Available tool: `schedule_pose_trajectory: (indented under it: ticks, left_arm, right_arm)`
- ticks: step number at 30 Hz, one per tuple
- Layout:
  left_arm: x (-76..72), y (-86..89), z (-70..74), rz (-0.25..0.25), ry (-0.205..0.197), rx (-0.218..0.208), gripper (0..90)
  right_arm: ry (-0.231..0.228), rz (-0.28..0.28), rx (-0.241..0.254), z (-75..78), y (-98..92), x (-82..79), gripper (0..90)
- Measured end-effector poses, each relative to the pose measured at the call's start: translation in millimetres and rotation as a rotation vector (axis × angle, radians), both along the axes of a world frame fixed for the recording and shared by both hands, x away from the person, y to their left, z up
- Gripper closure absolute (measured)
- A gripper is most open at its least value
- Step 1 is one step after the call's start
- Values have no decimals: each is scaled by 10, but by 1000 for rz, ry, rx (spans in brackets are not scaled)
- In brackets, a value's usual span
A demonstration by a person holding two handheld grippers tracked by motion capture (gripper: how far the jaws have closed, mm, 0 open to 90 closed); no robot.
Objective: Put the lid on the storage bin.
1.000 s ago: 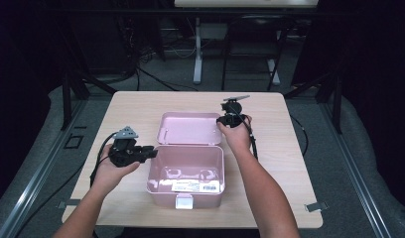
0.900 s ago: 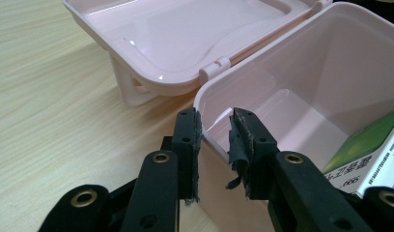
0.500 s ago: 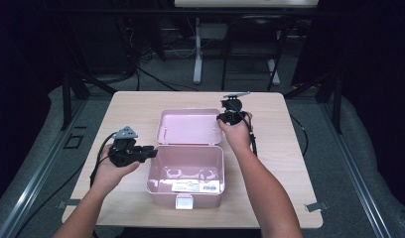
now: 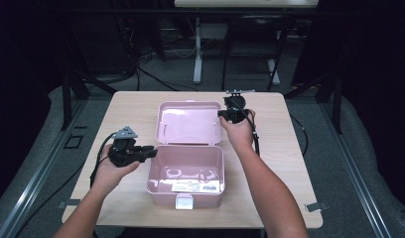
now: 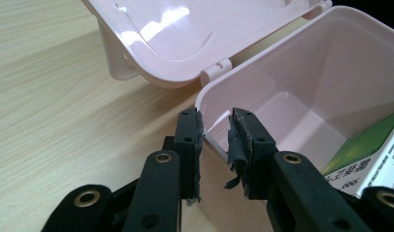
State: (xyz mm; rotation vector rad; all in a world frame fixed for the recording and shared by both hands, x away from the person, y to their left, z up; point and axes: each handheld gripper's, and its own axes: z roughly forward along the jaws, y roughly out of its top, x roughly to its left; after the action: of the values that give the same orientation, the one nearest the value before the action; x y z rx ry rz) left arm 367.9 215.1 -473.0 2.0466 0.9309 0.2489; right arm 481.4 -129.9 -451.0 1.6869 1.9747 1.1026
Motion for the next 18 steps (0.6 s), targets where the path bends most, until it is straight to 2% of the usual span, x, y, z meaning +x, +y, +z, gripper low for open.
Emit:
schedule_pose_trajectory:
  ticks: [4,11,18]
  left_arm:
    - [9,11,-5,1,10,-15,736]
    - [10,14,-13,4,4,-23,744]
    - [7,29,-34,10,7,-50,747]
  right_arm:
    - [-10,11,-3,23,-11,-13,833]
    - [-25,18,6,82,-26,-51,836]
    - [-82,31,-1,167,-33,-121,843]
